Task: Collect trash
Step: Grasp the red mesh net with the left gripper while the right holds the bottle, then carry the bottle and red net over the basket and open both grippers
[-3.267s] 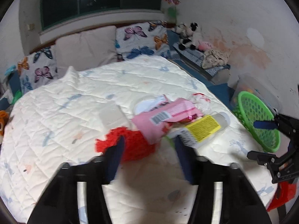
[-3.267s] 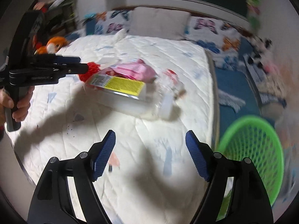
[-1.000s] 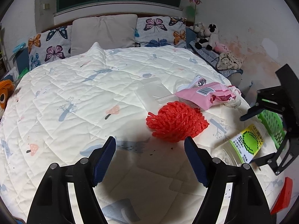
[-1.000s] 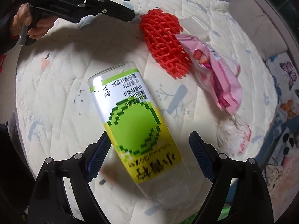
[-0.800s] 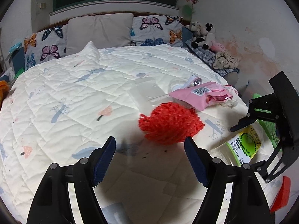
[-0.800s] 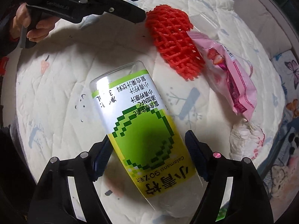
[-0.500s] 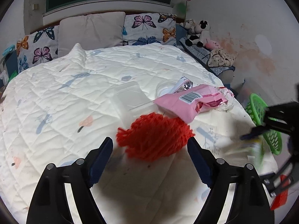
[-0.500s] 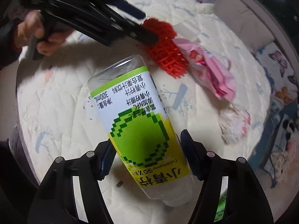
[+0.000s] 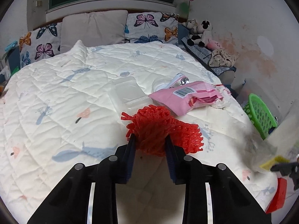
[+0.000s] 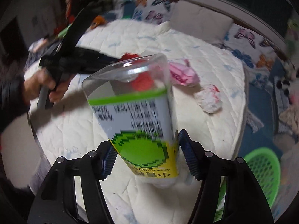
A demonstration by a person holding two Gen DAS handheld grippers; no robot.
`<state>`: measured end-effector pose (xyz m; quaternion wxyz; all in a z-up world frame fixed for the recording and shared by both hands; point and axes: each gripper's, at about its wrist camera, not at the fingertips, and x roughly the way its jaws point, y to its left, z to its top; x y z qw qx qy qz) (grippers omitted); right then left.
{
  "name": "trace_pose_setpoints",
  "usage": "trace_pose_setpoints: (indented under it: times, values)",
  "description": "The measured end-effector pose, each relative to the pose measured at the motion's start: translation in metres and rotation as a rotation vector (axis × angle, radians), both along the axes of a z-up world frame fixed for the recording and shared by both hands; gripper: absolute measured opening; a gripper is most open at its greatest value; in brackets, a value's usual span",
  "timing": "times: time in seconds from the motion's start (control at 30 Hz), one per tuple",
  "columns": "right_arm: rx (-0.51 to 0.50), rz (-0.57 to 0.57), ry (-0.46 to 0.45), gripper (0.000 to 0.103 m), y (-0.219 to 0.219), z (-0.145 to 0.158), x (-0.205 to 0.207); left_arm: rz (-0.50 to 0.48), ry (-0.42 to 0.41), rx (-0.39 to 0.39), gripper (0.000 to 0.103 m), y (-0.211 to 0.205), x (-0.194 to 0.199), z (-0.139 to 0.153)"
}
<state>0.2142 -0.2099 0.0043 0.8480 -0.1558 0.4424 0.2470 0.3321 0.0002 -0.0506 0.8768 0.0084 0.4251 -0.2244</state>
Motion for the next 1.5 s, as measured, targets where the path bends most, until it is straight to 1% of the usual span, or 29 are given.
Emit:
trace_pose_setpoints:
  times: [0.2, 0.33, 0.53, 0.7, 0.77, 0.8, 0.87, 0.97, 1.1, 1.17, 1.23, 1.37, 1.5]
  values:
    - [0.096, -0.114, -0.023, 0.062, -0.025, 0.018, -0.015, -0.023, -0.045, -0.034, 0.029, 0.001, -0.029, 0.032]
    - [0.145, -0.193, -0.032, 0.062, -0.048, 0.029, -0.024, -0.055, -0.069, -0.038, 0.029, -0.013, -0.042, 0.048]
    - [0.141, -0.356, -0.069, 0.062, -0.100, 0.045, -0.038, -0.127, -0.080, -0.055, 0.029, -0.054, -0.053, 0.063]
    - [0.103, -0.523, -0.065, 0.062, -0.154, 0.037, -0.042, -0.212, -0.090, -0.064, 0.029, -0.102, -0.064, 0.071]
    - [0.097, -0.574, -0.049, 0.062, -0.173, 0.027, -0.045, -0.248, -0.089, -0.059, 0.029, -0.125, -0.068, 0.071]
    - [0.072, -0.612, -0.043, 0.062, -0.184, 0.020, -0.045, -0.259, -0.089, -0.055, 0.029, -0.134, -0.070, 0.071]
    - [0.060, -0.652, -0.032, 0.062, -0.197, 0.009, -0.048, -0.286, -0.089, -0.049, 0.029, -0.153, -0.072, 0.071]
    - [0.081, -0.711, 0.017, 0.062, -0.223, -0.011, -0.052, -0.326, -0.087, -0.037, 0.029, -0.181, -0.075, 0.069]
    - [0.110, -0.756, 0.051, 0.064, -0.244, -0.025, -0.056, -0.373, -0.081, -0.013, 0.029, -0.218, -0.080, 0.064]
    - [0.130, -0.775, 0.055, 0.065, -0.252, -0.028, -0.058, -0.387, -0.072, -0.008, 0.029, -0.232, -0.081, 0.060]
    - [0.154, -0.786, 0.056, 0.070, -0.259, -0.029, -0.061, -0.402, -0.068, 0.004, 0.029, -0.247, -0.082, 0.056]
    - [0.173, -0.801, 0.036, 0.071, -0.265, -0.023, -0.069, -0.423, -0.059, 0.033, 0.029, -0.271, -0.083, 0.048]
    - [0.189, -0.802, 0.006, 0.071, -0.271, -0.013, -0.083, -0.440, -0.033, 0.055, 0.029, -0.293, -0.084, 0.037]
